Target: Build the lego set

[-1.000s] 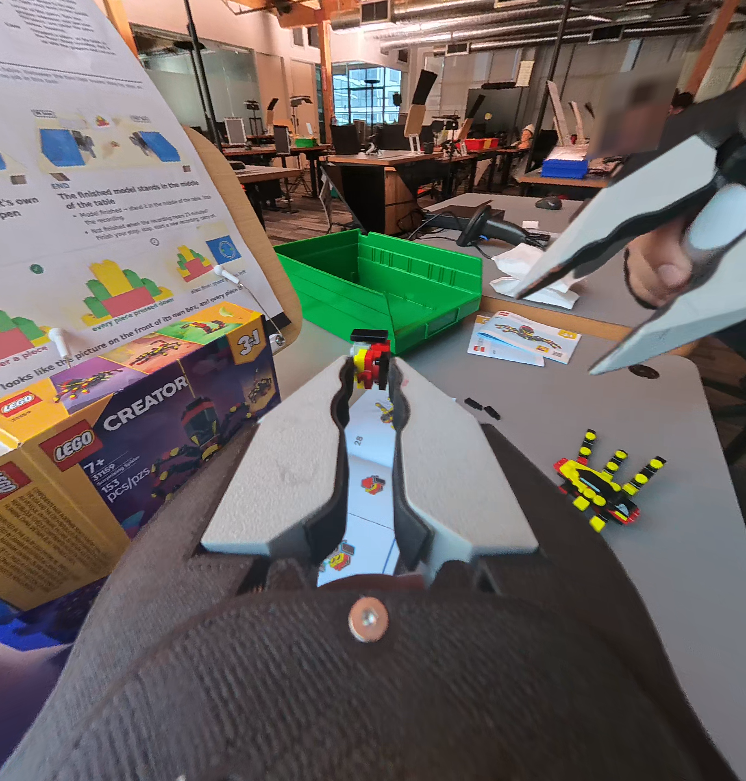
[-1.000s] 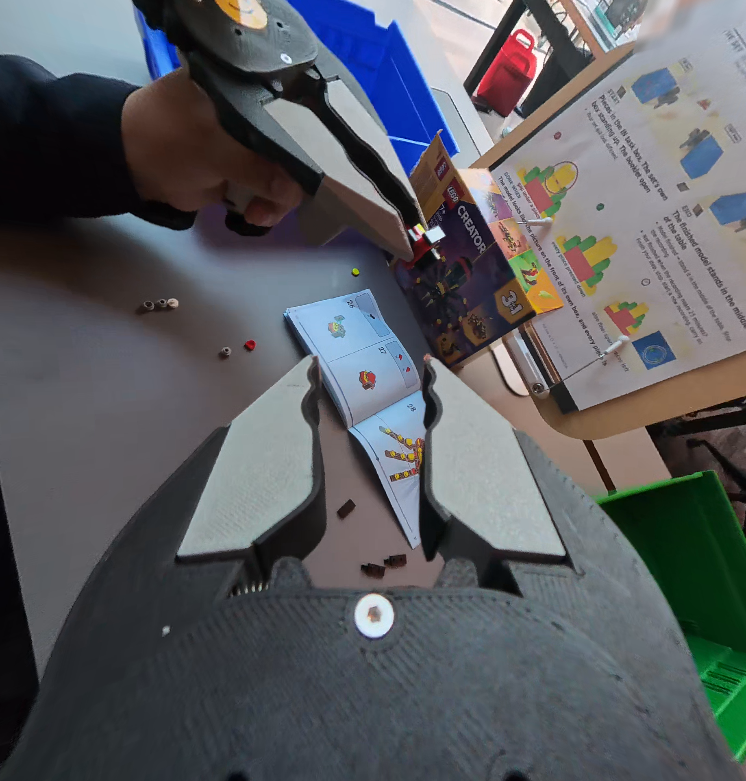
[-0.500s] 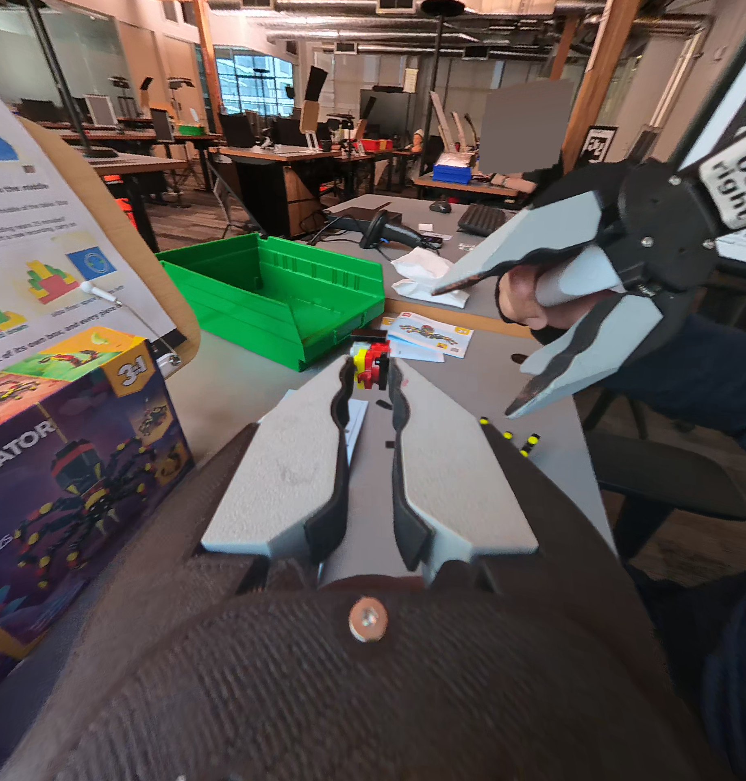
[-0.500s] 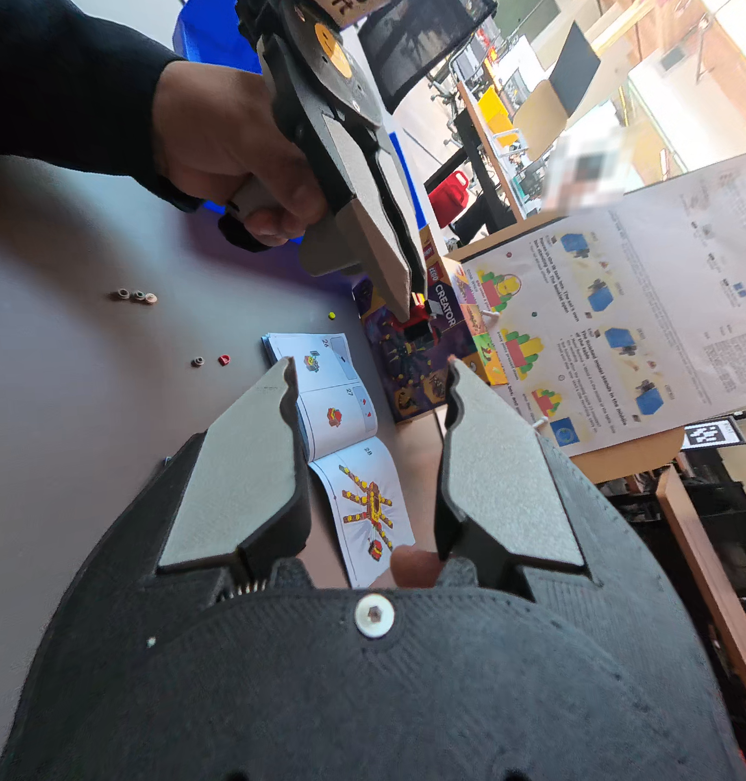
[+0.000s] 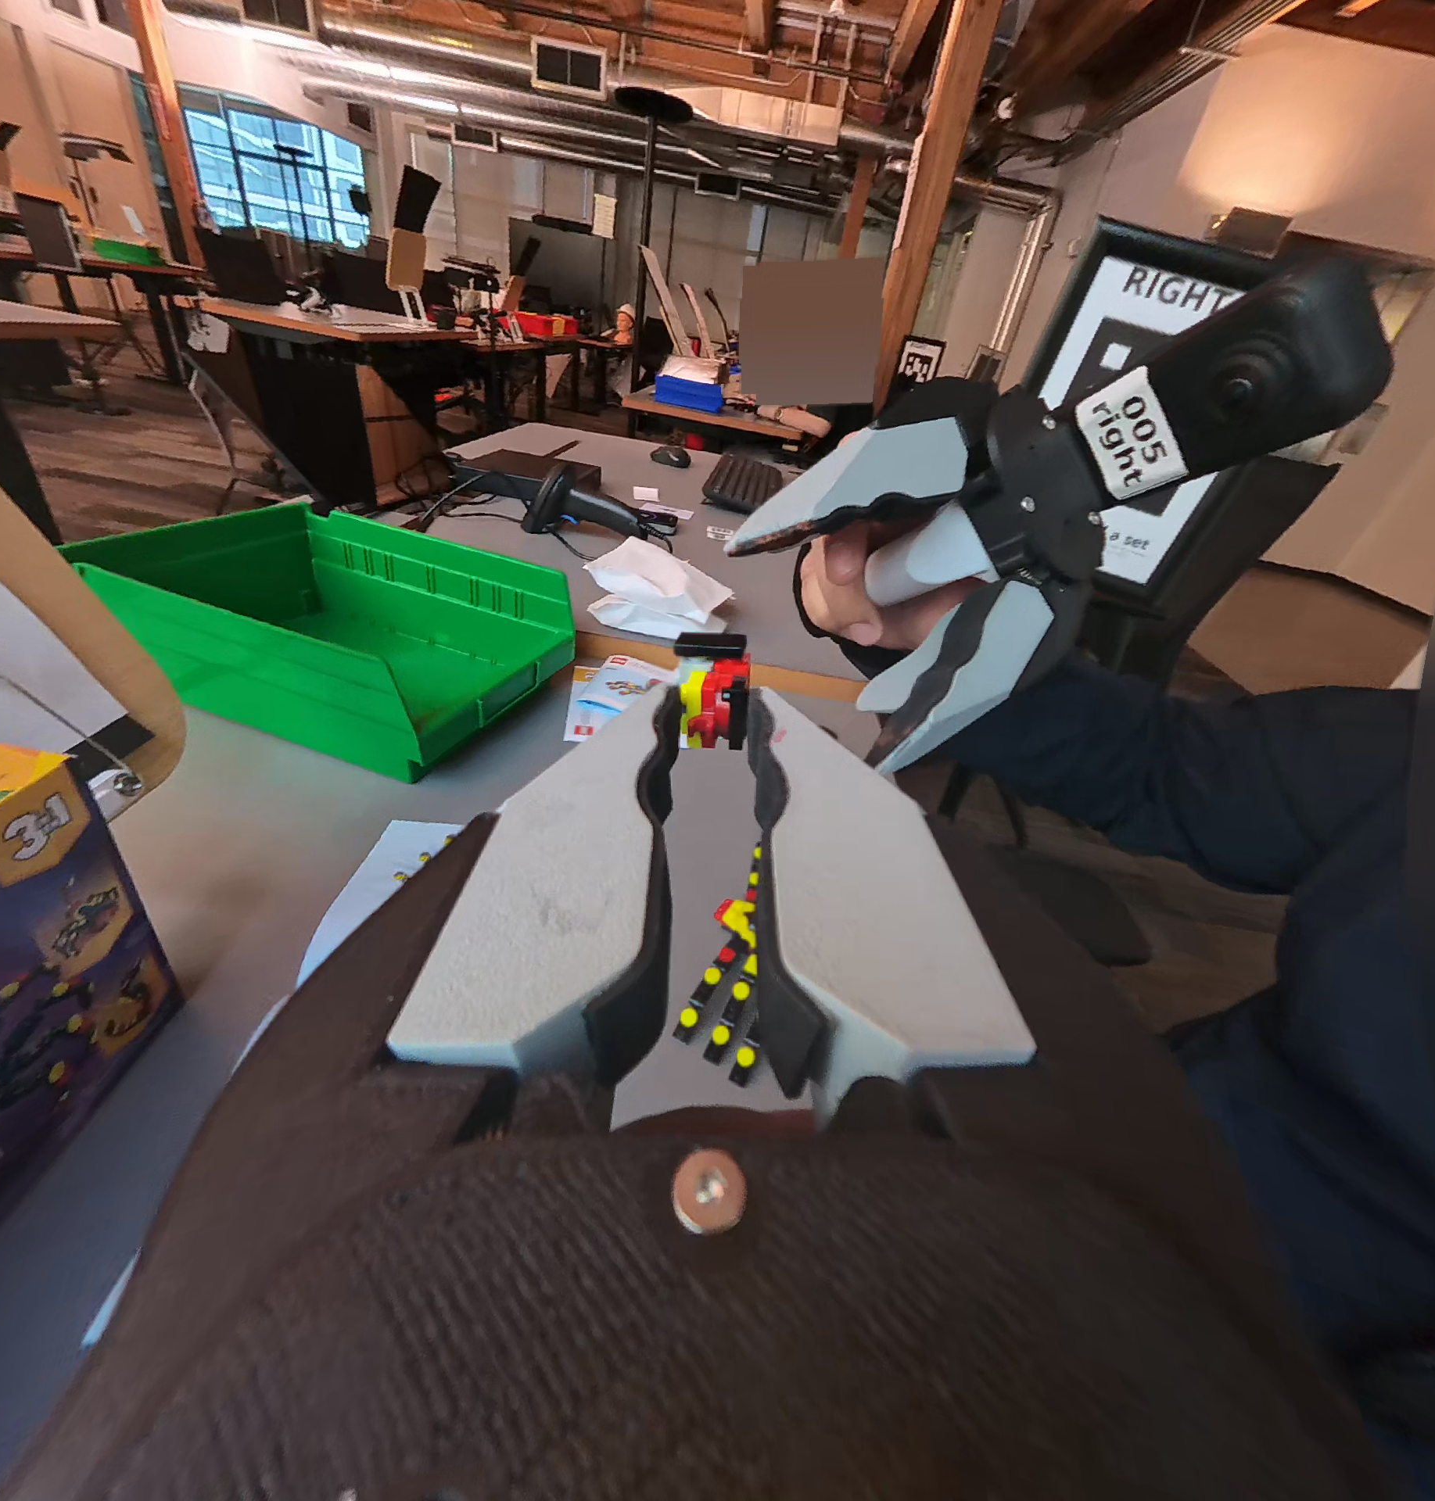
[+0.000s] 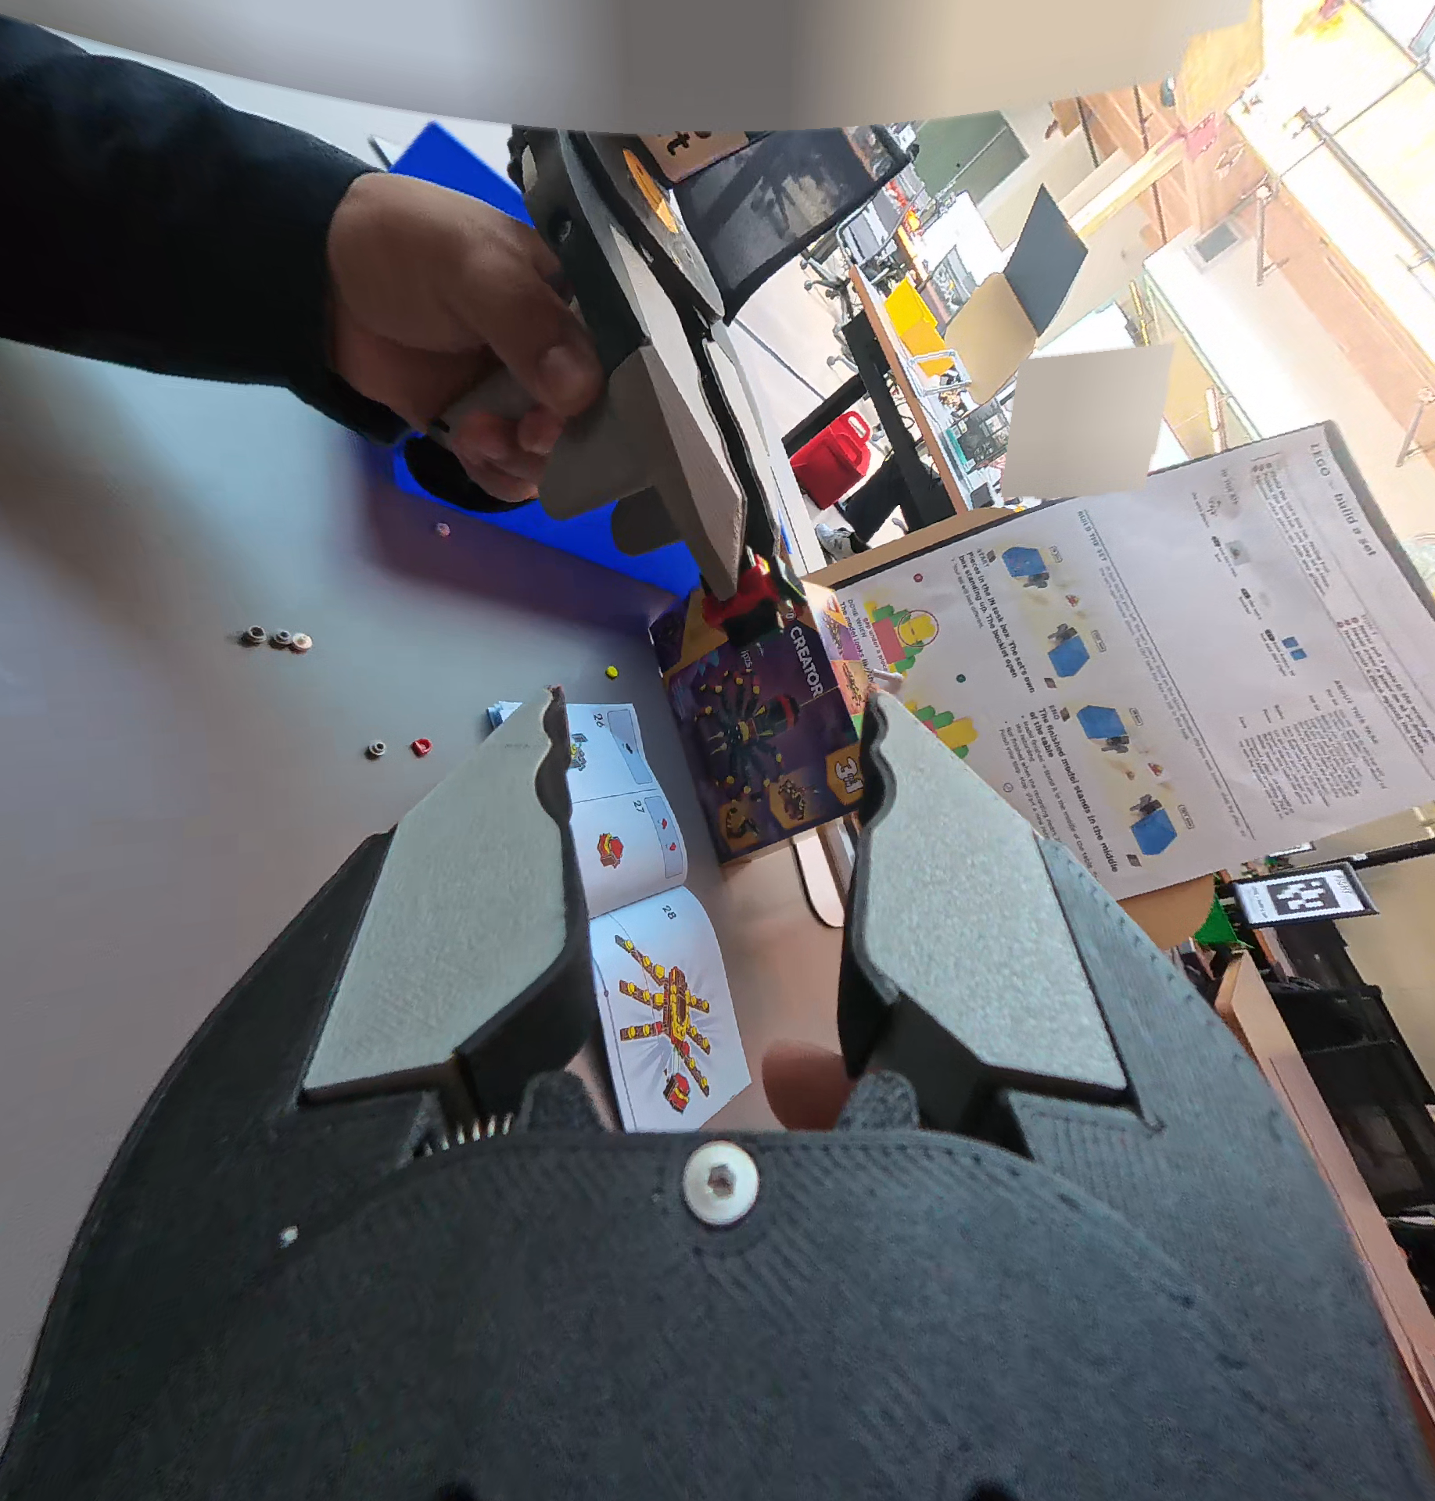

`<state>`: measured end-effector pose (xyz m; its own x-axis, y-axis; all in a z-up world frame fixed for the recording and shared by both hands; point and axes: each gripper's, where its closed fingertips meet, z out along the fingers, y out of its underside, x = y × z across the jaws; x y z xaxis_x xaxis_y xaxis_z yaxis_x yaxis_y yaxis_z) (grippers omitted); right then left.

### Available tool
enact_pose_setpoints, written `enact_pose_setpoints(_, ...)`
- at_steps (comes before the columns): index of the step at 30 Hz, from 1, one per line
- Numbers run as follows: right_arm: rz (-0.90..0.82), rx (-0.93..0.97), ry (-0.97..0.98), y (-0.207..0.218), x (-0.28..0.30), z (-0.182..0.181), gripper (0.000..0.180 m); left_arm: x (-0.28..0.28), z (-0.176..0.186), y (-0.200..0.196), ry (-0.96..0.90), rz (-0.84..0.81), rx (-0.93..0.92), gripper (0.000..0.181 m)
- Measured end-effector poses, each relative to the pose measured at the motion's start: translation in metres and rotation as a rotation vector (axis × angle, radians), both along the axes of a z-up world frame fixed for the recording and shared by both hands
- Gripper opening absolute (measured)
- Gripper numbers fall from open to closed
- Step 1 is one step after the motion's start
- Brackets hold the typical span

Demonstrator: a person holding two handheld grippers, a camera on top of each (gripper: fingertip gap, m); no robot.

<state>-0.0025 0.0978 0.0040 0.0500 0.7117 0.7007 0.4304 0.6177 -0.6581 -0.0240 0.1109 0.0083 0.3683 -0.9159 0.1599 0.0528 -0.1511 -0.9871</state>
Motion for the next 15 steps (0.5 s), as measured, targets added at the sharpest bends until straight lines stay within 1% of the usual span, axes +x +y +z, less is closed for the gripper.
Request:
enact_pose_setpoints(3, 0.014, -0.024, 0.009, -0.005, 0.002, 0.006, 0.07, 0.003, 0.01, -0.006, -0.021, -0.029, -0.005, 0.013)
enact_pose_setpoints(8, 0.035, -0.002, 0.03, -0.018, 0.006, 0.023, 0.069, 0.009, 0.03, -0.018, -0.023, -0.079, -0.003, 0.013)
enact_pose_setpoints(15, 0.071, 0.094, 0.064, -0.034, 0.008, 0.064, 0.068, 0.021, 0.063, -0.037, -0.014, -0.161, -0.016, 0.013)
